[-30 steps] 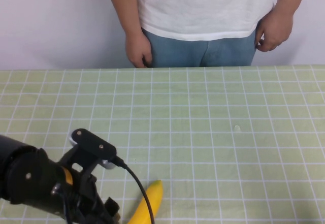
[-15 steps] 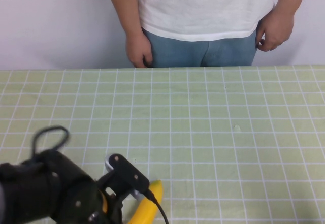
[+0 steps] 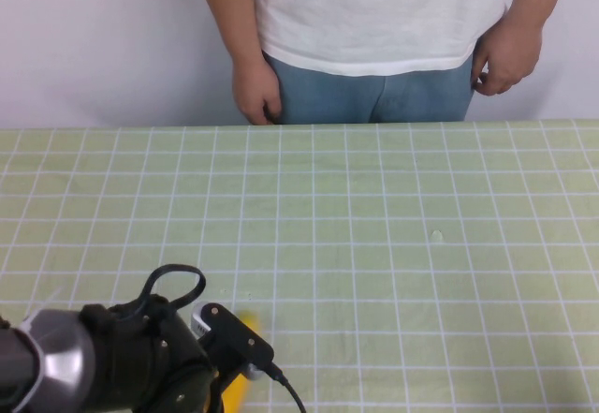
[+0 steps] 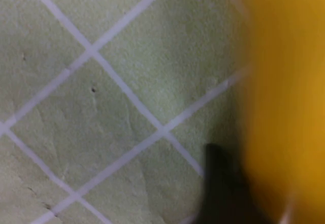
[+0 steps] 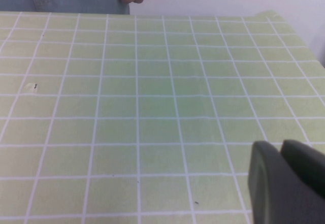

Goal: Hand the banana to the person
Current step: Pick up the banana, then hand the grabbed banana to the person

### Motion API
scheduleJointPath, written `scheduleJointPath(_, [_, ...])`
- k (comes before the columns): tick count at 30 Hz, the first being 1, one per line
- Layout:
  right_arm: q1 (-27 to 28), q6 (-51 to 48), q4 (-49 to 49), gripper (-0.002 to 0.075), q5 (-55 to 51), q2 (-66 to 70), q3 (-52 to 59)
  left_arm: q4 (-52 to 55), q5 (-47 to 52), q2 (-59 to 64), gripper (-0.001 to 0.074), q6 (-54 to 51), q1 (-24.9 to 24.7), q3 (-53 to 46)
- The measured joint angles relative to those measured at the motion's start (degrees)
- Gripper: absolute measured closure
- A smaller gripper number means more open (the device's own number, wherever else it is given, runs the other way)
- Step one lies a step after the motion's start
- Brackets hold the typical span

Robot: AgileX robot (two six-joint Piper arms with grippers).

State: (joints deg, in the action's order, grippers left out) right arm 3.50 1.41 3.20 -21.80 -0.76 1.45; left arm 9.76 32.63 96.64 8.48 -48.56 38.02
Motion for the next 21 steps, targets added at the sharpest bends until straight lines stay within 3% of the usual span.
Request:
scheduleJointPath(2, [0.00,0.00,0.00,0.0733,0.00,0.00,0.00,0.00,-0.12,0.00,0.0449,-0.61,0.00,0.00])
scheduleJointPath(9, [0.00,0.00,0.00,0.0734,0.00,0.00,0.00,0.30,0.29,-2.71,0.0437,-2.83,0.00,0.00])
scheduleJointPath(21, [0.00,0.00,0.00,0.0733,0.00,0.00,0.00,9.78,2.57,-29.28,0.0437,-6.78,0.00,3.99])
